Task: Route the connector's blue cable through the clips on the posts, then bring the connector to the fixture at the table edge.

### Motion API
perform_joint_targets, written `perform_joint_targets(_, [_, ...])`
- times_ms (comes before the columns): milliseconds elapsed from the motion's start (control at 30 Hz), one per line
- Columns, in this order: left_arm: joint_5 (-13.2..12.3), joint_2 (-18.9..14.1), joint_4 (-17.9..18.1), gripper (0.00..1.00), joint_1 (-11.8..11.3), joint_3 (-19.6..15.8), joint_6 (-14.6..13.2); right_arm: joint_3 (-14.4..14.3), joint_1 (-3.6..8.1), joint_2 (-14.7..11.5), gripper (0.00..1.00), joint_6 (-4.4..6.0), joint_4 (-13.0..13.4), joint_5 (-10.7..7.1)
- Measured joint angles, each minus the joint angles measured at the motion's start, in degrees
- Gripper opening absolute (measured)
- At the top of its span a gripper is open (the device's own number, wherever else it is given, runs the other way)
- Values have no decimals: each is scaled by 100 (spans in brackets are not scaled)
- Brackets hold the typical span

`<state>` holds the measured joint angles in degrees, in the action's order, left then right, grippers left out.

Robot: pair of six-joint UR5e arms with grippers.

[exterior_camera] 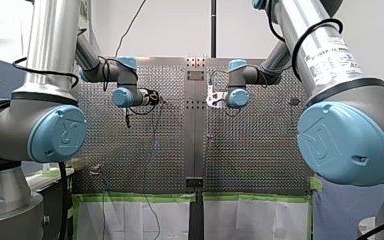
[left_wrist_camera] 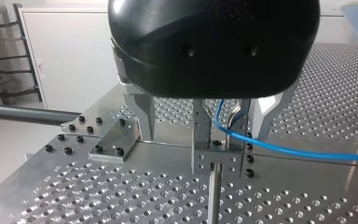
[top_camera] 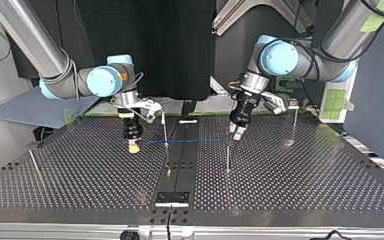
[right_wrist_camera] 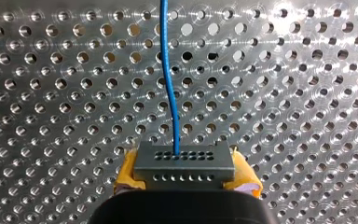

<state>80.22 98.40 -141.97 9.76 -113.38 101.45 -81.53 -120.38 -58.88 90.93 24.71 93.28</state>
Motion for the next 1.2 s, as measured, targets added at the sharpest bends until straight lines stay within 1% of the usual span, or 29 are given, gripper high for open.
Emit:
perform_joint_targets(133, [0,-3,-10,99,41,0,14,0,4,2,0,10,-8,-2])
perform_joint_targets(367, [92,-6,-130,99,142,-2,37,0,13,2,0,13,-26,-2])
perform_joint_targets(500, [232,-1,-224,99,215,-2,53,0,14,3,0,13,-30,-2])
perform_joint_targets(733, [463,3,-242,99,284,-35,37,0,18,2,0,14,-43,-2])
perform_joint_targets(1200, [498,-1,-290,99,297,-42,-46,0,25,2,0,13,-45,-2])
